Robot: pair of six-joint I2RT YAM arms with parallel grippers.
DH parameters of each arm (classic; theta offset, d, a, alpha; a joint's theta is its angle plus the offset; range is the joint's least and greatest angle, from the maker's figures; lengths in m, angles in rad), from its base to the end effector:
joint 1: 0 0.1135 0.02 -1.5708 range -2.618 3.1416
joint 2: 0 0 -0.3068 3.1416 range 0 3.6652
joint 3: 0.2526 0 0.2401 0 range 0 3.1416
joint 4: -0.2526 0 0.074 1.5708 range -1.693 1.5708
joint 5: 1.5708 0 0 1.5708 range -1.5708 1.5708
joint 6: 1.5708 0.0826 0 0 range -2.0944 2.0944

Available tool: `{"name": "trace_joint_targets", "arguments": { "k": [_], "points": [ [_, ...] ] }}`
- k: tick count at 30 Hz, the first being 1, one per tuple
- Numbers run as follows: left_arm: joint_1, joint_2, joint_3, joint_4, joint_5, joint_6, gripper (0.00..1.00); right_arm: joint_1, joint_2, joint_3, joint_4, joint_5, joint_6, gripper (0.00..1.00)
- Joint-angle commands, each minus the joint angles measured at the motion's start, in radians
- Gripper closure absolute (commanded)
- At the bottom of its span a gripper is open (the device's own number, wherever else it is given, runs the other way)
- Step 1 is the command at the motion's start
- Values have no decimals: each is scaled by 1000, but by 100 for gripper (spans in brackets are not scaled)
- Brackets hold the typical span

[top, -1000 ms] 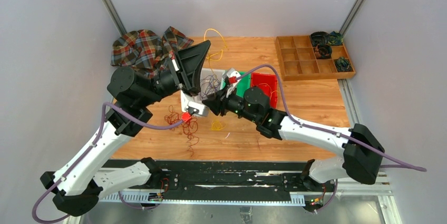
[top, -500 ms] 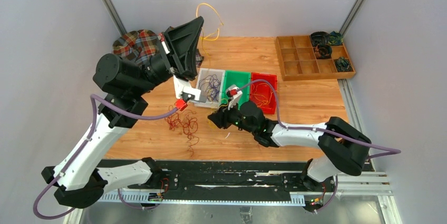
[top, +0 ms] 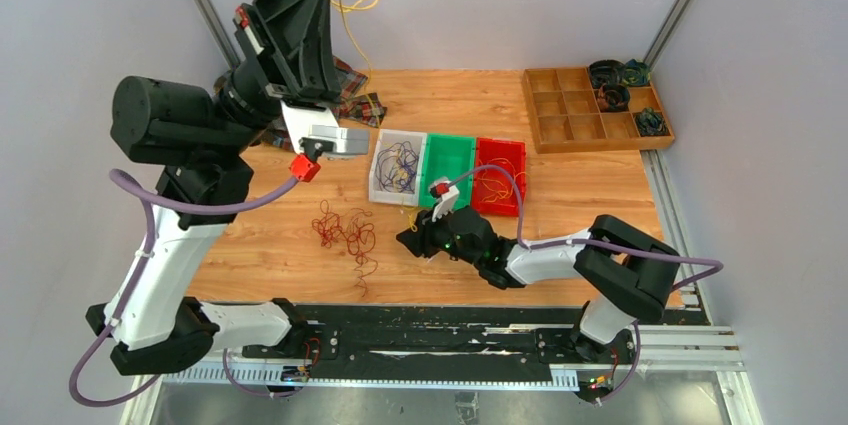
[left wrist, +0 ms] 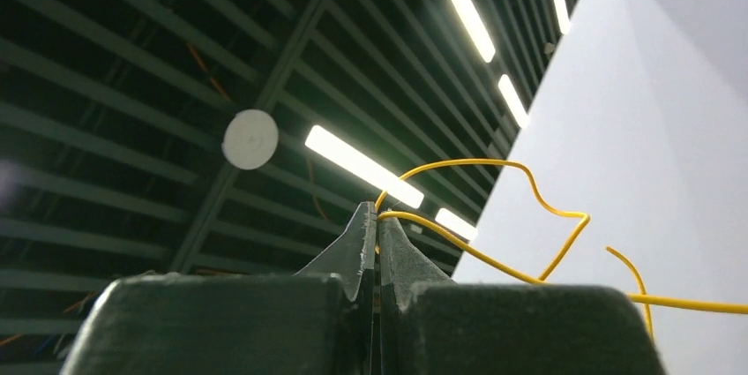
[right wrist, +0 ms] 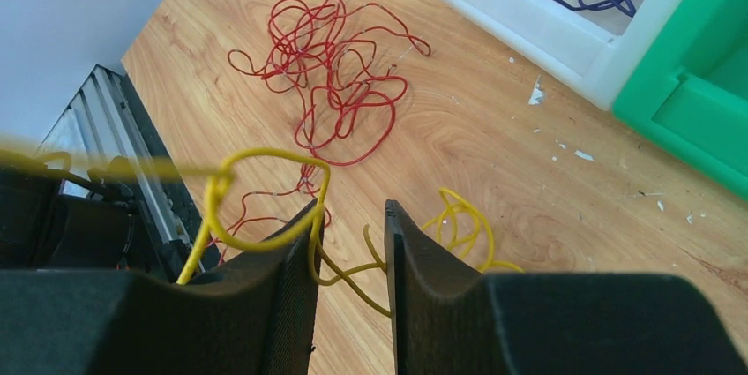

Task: Untangle the cables

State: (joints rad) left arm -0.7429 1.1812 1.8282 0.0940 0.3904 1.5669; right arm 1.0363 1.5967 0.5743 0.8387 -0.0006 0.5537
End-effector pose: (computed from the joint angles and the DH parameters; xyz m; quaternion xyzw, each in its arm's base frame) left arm 0.0993 -0.1339 0.6868 0.4334 -0.0026 0.2879 0.8540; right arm 0.1805 0.3049 0.2245 -0.1839 0.7467 0.4565 0.4475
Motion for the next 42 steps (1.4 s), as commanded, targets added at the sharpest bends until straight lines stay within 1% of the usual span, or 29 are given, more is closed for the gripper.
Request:
{"name": "trace_joint_targets", "arguments": {
  "k": [1,4,7,9,10,12,14,16,18,20,22,23,24,25,26,27,29,31,34,42],
  "points": [
    [-7,39,131,8,-36,-6,99,14,20,-22,36,64,35,70],
    [-7,100,252,-5,-61,-8,99,14,30,-24,-4,114,61,73],
    [-7,171,394,-3,-81,-4,99,13,44,-20,-51,142,85,73],
    [-7,232,509,8,-93,3,99,13,55,-23,-54,145,100,71],
    [-7,264,591,15,-95,7,99,14,58,-24,-57,146,107,70],
    [-7,327,694,38,-95,17,99,13,64,-22,-59,146,113,68],
    [-7,360,734,80,-90,28,99,13,65,-19,-72,153,114,68],
    [-7,359,724,127,-88,18,99,13,65,-16,-90,162,119,66],
    [-7,324,667,123,-98,-18,99,13,61,-19,-89,166,121,66],
    [-7,251,525,118,-97,-12,99,13,43,-21,-87,163,113,64],
    [-7,170,366,111,-74,-22,99,13,9,-23,-89,154,94,60],
    [-7,127,281,105,-57,-14,99,13,-14,-22,-98,151,85,57],
    [-7,90,200,90,-38,11,99,13,-41,-21,-111,146,76,52],
    [-7,56,121,81,-13,35,99,13,-67,-21,-126,141,66,42],
    [-7,24,47,78,-3,45,99,13,-94,-22,-141,141,59,35],
    [-7,-5,-18,66,16,58,99,13,-122,-24,-156,144,54,32],
    [-7,-45,-131,21,38,92,99,13,-176,-29,-192,150,45,29],
    [-7,-76,-205,14,51,99,99,13,-226,-30,-229,162,39,27],
    [-9,-93,-270,13,57,88,99,13,-300,-30,-258,177,33,28],
    [-17,-102,-360,13,44,69,99,12,-427,-15,-295,232,16,29]
  ]
}}
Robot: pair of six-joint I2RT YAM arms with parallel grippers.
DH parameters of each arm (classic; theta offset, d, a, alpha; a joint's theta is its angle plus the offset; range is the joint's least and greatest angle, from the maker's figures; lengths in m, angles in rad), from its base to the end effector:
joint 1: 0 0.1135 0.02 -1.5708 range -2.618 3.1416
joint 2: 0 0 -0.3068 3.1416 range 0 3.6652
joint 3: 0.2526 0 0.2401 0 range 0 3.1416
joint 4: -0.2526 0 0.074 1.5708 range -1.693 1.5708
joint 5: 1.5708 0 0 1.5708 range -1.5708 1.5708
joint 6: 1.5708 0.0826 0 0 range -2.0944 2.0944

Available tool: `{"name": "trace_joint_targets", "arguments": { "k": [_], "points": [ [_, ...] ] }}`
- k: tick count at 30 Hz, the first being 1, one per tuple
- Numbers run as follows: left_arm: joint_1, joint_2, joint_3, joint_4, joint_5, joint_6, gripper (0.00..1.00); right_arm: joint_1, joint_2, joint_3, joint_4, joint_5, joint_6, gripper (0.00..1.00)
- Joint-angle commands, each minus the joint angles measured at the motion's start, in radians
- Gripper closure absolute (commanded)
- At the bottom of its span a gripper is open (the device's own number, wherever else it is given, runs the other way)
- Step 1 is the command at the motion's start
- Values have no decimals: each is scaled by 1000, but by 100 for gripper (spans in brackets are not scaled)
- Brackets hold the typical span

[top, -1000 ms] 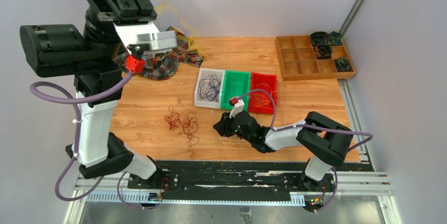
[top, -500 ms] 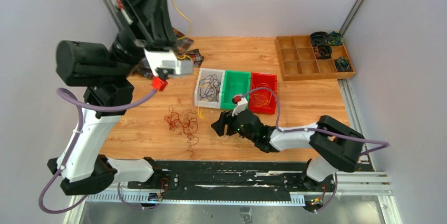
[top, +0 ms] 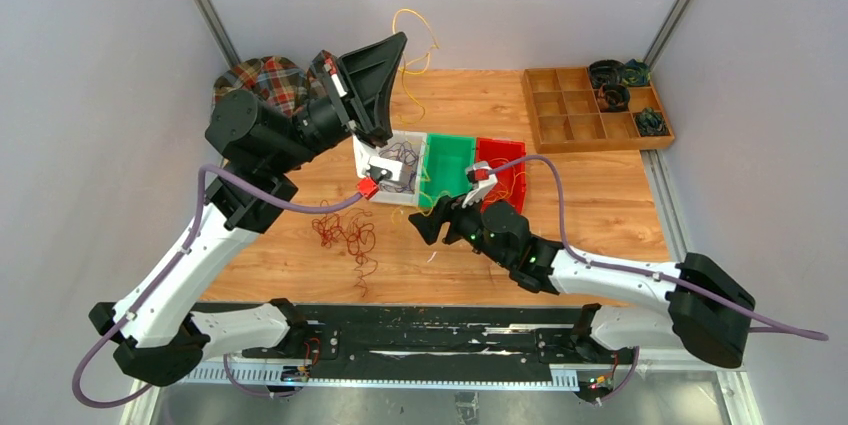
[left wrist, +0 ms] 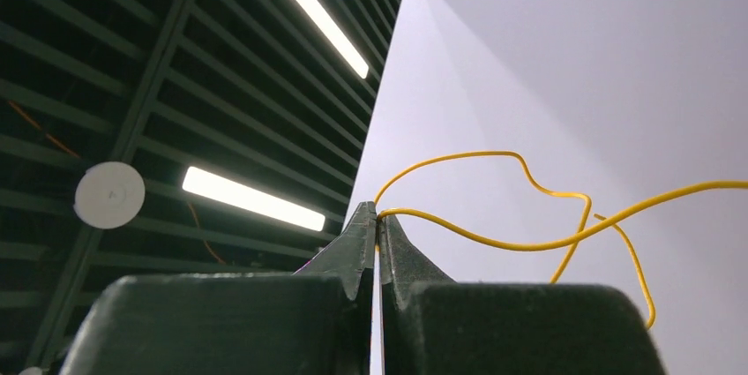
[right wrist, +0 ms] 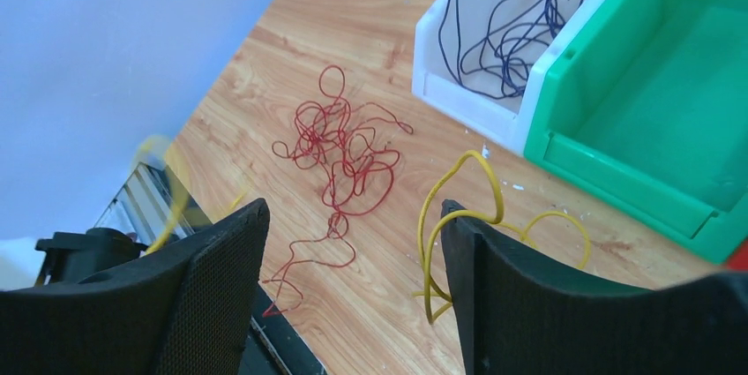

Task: Untangle the cables

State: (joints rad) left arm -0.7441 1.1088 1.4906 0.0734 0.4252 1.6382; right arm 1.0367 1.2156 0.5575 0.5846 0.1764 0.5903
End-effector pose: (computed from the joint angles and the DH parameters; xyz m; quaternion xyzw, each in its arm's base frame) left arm 0.1319 -0.1678 0.5961 0.5469 0.0255 0.2578 0.7961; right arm 0.1595 0.2412 0.2950 -0.1031 0.7249 0.4484 0.5127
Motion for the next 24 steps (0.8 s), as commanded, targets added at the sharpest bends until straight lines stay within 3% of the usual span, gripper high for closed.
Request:
{"name": "trace_joint_targets", "arguments": {
  "k": [1,6,12,17,24],
  "points": [
    [-17,-29,-30,34,8,-4,99,11,-52,0,-43,54,-21,29],
    [-37,0,-16,34,-34,-38,99,7,-53,-33,-112,39,24,30],
    [-62,65,15,34,-92,-71,99,6,-79,-143,-232,123,196,41],
    [-76,119,29,34,-123,-80,99,6,-188,-213,-312,162,244,52],
    [-86,215,66,38,-153,-97,99,7,-406,-187,-635,249,230,57]
  ]
}}
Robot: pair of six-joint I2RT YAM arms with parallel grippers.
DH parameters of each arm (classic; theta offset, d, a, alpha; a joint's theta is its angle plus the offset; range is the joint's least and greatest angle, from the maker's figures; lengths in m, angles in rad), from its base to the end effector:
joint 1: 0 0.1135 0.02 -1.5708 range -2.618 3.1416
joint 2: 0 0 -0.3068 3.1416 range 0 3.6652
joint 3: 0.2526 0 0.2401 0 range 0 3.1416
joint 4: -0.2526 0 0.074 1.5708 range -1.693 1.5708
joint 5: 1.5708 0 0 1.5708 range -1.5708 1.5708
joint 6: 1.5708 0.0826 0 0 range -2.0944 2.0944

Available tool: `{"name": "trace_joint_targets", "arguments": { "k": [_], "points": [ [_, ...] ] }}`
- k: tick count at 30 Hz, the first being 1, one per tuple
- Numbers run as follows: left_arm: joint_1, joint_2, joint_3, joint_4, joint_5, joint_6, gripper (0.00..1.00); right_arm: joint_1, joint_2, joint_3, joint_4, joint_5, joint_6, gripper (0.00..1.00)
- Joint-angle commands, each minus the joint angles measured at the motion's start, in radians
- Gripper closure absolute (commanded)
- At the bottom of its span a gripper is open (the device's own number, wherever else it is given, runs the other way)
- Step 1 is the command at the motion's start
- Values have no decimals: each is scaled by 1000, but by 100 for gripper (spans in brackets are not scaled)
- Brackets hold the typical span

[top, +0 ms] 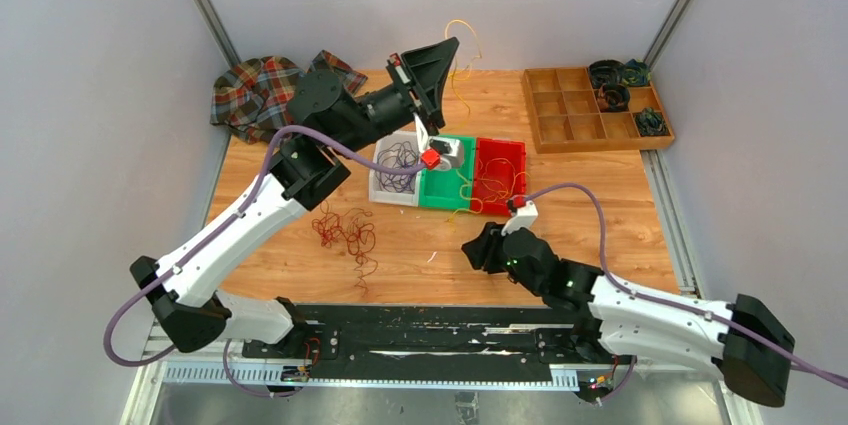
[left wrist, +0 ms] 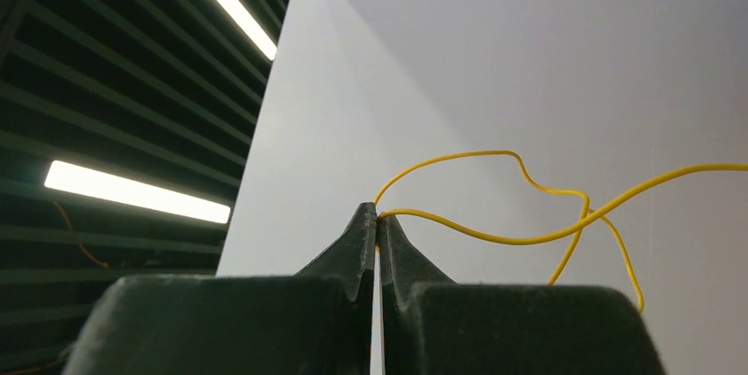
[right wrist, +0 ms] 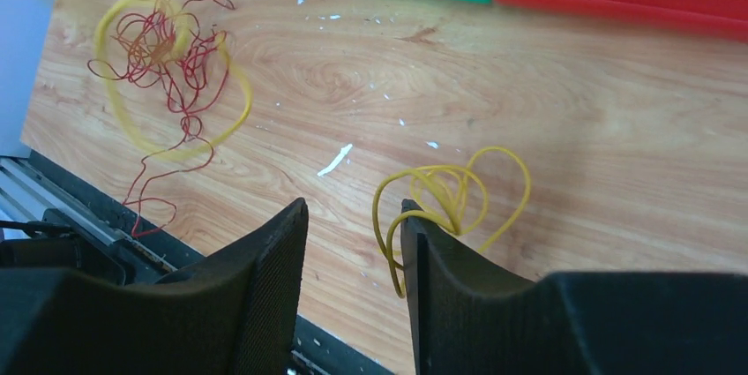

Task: Untangle the cables

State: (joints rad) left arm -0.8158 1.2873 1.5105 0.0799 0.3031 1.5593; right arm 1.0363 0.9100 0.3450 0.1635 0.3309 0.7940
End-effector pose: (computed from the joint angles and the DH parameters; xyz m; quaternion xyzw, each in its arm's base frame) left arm 0.1832 -0.2306 0.5636 0.5885 0.1061 0.2060 0.7746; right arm 0.1251 0.1586 0.2225 -0.0092 0.8275 0.3478 0.4408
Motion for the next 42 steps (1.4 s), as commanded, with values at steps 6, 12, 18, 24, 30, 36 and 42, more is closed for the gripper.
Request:
{"name": "trace_joint_targets", "arguments": {
  "k": [6,12,18,24,30,36,42],
  "points": [
    [-24,123,85,52,-42,-20,99,7,-290,35,-542,230,122,63],
    [-29,211,135,73,-66,-23,99,7,-457,-25,-618,272,161,62],
    [-31,302,197,91,-78,-18,99,7,-492,-46,-625,285,172,62],
    [-31,371,259,100,-79,-15,99,7,-472,-44,-622,286,178,62],
    [-31,418,353,131,-76,-7,99,7,-476,-49,-619,288,180,62],
    [-31,444,444,218,-93,-24,99,7,-473,-52,-617,288,183,62],
    [-33,416,368,216,-90,-33,99,7,-475,-52,-617,287,185,62]
  ]
}}
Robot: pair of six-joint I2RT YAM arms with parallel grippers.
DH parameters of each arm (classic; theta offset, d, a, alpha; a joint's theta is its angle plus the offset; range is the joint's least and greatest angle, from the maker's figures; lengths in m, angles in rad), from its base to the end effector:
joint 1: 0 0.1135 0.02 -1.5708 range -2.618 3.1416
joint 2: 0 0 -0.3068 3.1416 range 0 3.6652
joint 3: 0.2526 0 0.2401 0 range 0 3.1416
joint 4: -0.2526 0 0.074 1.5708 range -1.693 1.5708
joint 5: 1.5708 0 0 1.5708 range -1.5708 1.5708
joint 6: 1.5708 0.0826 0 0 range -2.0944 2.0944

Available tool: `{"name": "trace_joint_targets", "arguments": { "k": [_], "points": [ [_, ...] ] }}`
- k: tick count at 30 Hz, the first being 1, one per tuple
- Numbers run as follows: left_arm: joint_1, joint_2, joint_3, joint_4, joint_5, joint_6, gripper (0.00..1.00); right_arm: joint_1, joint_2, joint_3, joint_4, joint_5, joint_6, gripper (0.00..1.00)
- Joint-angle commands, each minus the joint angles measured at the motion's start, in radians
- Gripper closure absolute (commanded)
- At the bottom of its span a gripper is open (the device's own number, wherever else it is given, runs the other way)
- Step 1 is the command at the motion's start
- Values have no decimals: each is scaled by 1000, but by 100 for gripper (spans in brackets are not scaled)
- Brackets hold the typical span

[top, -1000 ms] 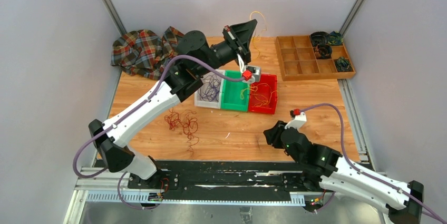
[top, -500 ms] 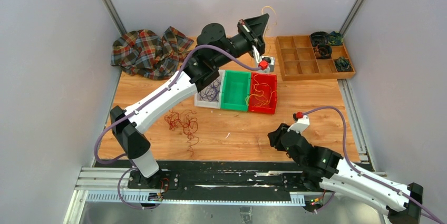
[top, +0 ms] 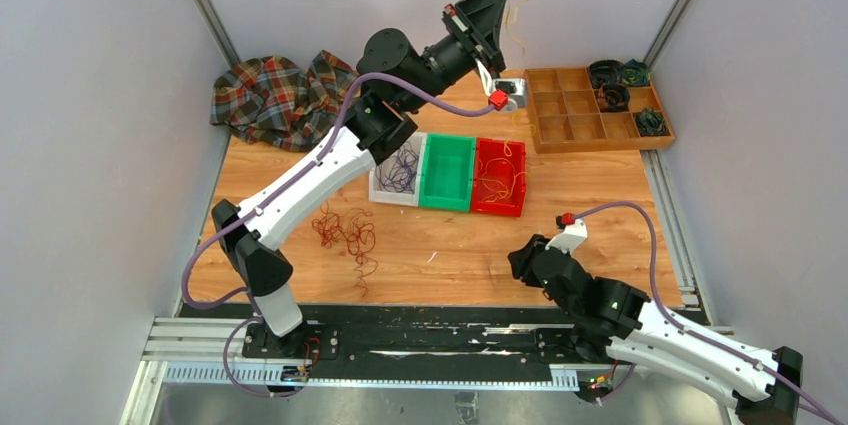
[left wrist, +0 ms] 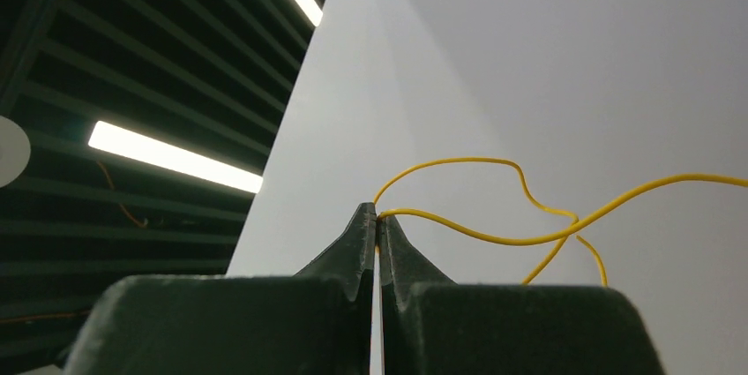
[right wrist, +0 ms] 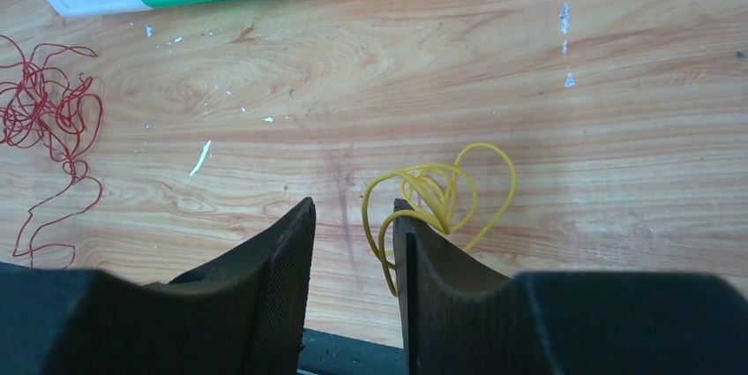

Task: Untangle the cables

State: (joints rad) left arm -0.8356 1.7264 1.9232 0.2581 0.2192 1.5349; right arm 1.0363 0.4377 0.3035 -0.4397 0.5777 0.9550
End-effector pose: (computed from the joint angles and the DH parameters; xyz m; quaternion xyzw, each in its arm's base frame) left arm 0.2702 -0.3256 0.5888 0.5225 0.1119 0.2345 0.8121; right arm 0.0902 0.0638 0.1942 0.1019 0.8468 0.2484 0.4592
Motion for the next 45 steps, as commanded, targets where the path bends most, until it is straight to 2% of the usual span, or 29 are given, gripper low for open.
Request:
{"name": "trace_joint_targets", "arguments": {
  "k": [1,18,27,29,33,38,42,45],
  "points": [
    [-15,-26,-66,41,-5,-9,99,7,-4,-12,-15,40,24,62],
    [-30,87,-279,115,-98,45,99,7,-96,-48,-17,41,23,62],
    [-23,149,-213,114,-179,40,99,7,-109,-52,-21,41,27,62],
    [-23,132,-250,113,-174,30,99,7,-103,-51,-21,40,27,62],
    [-27,54,-431,113,-138,23,99,7,-98,-49,-21,42,27,62],
    [-58,-6,-605,112,-146,-50,99,6,-93,-46,-21,44,31,62],
    [-83,-11,-651,111,-179,-176,99,7,-80,-43,-21,45,34,62],
    [-90,-10,-665,110,-154,-287,99,7,-78,-43,-21,45,34,62]
  ]
}}
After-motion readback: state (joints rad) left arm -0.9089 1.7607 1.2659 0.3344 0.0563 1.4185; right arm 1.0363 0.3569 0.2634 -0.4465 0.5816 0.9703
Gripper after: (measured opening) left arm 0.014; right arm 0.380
